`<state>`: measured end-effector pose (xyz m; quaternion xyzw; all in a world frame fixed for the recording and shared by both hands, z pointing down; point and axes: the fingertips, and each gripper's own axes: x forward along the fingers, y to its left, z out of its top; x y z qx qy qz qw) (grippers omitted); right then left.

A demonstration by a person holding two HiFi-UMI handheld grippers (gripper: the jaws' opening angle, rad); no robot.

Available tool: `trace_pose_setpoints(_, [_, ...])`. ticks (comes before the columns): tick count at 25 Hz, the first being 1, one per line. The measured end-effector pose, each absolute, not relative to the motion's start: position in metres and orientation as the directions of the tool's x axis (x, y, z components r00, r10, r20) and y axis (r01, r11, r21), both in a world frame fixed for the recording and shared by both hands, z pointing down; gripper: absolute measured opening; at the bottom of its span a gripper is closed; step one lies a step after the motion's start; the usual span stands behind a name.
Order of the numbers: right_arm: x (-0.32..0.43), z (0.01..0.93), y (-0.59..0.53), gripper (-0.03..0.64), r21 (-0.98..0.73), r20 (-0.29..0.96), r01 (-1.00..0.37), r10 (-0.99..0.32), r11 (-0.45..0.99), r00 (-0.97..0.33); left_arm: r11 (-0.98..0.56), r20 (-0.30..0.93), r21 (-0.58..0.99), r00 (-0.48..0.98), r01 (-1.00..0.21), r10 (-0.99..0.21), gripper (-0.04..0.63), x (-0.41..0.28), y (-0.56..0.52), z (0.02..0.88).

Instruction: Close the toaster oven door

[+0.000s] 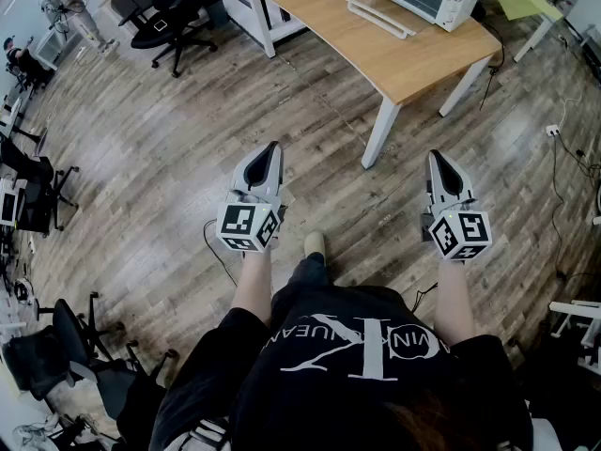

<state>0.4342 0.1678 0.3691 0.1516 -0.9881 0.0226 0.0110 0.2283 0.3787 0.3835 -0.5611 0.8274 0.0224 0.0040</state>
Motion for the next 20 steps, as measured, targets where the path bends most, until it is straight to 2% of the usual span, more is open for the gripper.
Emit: trace_pose_setpoints(20, [0.362, 0.386, 0.126, 0.014, -0.038, 0.068, -0.430, -0.427, 0.902, -0.902, 0.257, -0.007, 0.071, -0.258, -0.964, -0.966, 0.011, 0.135, 0.310, 0.400])
